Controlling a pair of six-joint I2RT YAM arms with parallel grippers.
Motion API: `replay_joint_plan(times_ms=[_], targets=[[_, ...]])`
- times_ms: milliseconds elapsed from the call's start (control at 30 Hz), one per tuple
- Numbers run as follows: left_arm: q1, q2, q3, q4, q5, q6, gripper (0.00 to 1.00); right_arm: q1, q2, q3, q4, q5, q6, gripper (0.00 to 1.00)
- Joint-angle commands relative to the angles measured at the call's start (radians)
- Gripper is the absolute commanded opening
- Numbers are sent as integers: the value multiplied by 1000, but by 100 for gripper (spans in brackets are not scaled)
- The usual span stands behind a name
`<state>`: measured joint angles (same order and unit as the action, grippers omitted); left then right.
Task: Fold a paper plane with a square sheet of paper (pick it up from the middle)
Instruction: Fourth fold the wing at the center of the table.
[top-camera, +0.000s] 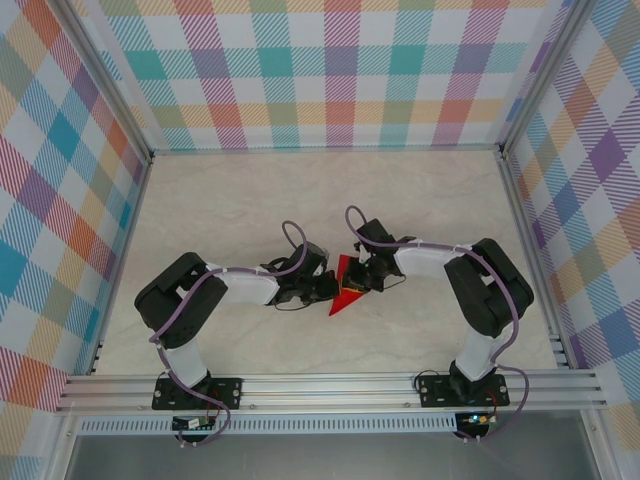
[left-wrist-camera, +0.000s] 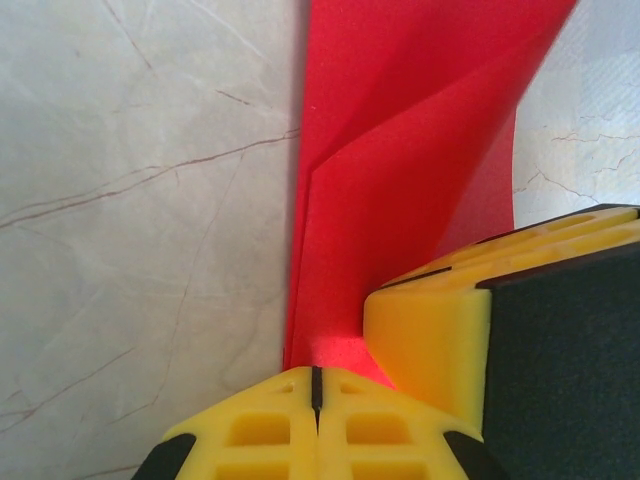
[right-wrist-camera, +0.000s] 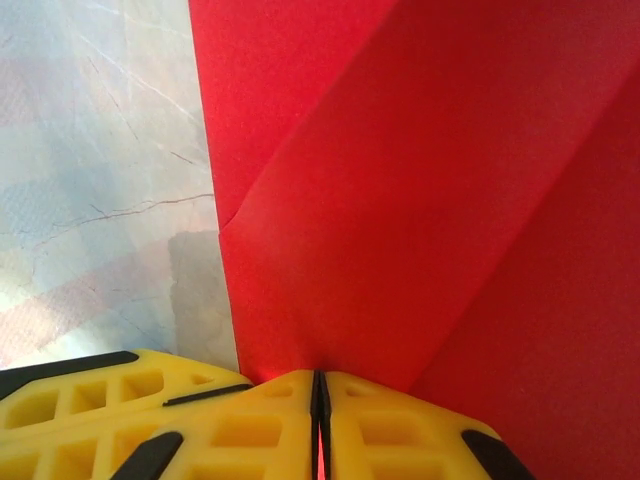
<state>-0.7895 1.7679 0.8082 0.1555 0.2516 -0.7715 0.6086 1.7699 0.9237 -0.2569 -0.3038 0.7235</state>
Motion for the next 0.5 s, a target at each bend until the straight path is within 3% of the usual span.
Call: replay_joint_plan(times_ms=[0,333,467], targets=[[3,44,-27,-166,-47,-8,0,-7,19,-38,-10,46,-5,11],[2,48,-25,-181,-43,10,0,-23,-98,-53,52,0,-24,12],[2,51,-22,-181,-41,15,0,-24,-80,-21,46,-5,-36,11]])
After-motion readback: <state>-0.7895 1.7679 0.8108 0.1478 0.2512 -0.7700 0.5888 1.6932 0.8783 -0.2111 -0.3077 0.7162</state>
